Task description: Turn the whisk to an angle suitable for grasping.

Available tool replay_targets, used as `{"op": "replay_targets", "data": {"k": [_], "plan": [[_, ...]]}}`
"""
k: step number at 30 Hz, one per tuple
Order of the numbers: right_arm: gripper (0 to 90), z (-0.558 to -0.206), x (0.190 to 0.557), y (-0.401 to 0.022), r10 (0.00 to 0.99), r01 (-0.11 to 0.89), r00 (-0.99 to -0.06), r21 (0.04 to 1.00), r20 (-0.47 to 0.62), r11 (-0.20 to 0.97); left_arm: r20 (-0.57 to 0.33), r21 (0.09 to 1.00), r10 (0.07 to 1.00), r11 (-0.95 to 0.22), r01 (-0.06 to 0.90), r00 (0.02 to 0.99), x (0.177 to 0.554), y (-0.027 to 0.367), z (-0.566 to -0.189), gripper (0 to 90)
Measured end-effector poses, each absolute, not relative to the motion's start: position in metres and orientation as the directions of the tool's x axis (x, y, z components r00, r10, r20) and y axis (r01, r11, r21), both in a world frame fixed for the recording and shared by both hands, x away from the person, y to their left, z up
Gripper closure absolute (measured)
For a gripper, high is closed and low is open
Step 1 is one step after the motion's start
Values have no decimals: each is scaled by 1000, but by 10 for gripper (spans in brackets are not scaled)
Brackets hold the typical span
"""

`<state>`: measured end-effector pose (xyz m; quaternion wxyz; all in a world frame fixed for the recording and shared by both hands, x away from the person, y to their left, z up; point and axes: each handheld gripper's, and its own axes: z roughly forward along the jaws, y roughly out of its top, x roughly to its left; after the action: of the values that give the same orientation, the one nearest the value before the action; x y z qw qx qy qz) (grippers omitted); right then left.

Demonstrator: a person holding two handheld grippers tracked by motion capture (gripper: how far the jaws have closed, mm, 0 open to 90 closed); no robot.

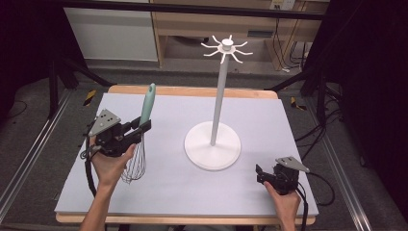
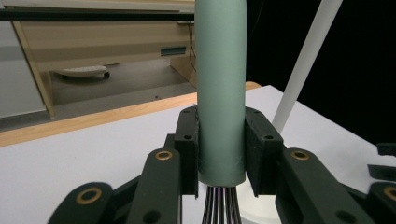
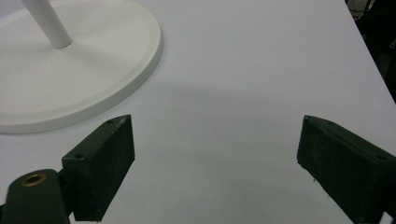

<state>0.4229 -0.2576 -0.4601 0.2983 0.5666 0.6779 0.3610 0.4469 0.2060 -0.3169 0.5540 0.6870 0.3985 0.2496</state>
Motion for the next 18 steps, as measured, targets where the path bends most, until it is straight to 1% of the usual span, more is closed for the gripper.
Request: {"op": "replay_targets", "data": {"k": [18], "plan": [[118, -460, 423, -258, 983, 550, -184, 829, -1, 104, -68, 975, 802, -71, 208, 593, 447, 189, -296, 687]]}}
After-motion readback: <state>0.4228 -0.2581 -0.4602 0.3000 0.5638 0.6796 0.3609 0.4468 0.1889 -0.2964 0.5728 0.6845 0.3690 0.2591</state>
